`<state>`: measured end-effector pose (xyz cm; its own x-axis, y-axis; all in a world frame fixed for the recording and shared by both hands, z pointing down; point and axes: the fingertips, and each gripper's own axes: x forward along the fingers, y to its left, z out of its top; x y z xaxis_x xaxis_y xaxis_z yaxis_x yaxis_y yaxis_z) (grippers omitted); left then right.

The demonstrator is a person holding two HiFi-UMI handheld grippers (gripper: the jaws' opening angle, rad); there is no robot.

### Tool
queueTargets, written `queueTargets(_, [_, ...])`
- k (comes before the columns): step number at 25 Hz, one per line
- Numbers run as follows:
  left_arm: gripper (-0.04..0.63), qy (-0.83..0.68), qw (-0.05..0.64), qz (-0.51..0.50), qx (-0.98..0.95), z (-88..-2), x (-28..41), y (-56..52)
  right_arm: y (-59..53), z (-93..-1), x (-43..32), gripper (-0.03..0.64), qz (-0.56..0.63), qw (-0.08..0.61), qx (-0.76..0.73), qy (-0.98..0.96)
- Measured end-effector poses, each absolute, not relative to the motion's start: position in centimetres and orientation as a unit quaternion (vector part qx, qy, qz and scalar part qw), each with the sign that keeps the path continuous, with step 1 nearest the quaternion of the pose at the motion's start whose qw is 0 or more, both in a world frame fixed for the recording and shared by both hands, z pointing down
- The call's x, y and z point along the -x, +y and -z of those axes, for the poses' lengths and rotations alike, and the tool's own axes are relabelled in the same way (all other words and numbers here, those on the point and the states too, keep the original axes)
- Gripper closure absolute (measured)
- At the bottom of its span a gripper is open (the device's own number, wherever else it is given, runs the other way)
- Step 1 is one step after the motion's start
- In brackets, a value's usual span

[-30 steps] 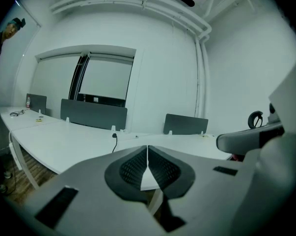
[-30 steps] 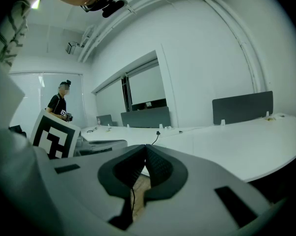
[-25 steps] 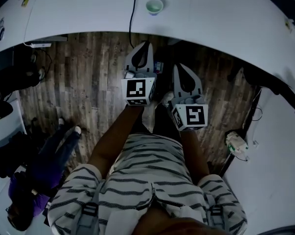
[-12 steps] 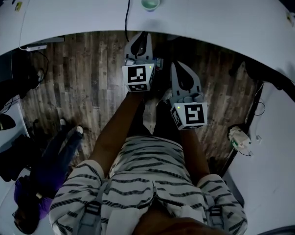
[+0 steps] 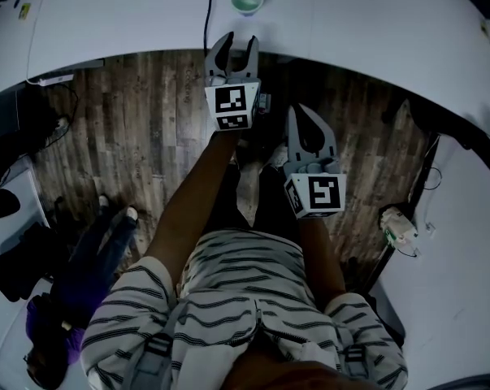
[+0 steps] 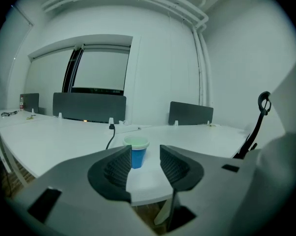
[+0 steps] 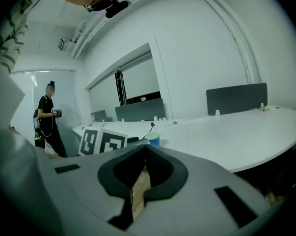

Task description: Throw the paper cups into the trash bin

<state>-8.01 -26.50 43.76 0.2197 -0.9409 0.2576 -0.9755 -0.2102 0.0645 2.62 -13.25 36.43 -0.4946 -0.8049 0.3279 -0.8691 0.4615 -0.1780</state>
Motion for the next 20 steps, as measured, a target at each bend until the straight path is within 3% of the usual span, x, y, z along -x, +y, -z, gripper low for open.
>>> queueTargets(8, [0.354,-0.621,0.106,-0.101,-0.770,-46.1,8.4,-29.5,-13.2,-36.9,-2.9,0.600,-0.160,0.105,-0.496,-0.847])
queueTargets(20, [0.304,-0.619,0.109,-0.123,-0.768,-48.4,8.8,-33.4,-13.6,-37.9,-3.0,0.600,-0.163,0.113,-0.498,-0.844])
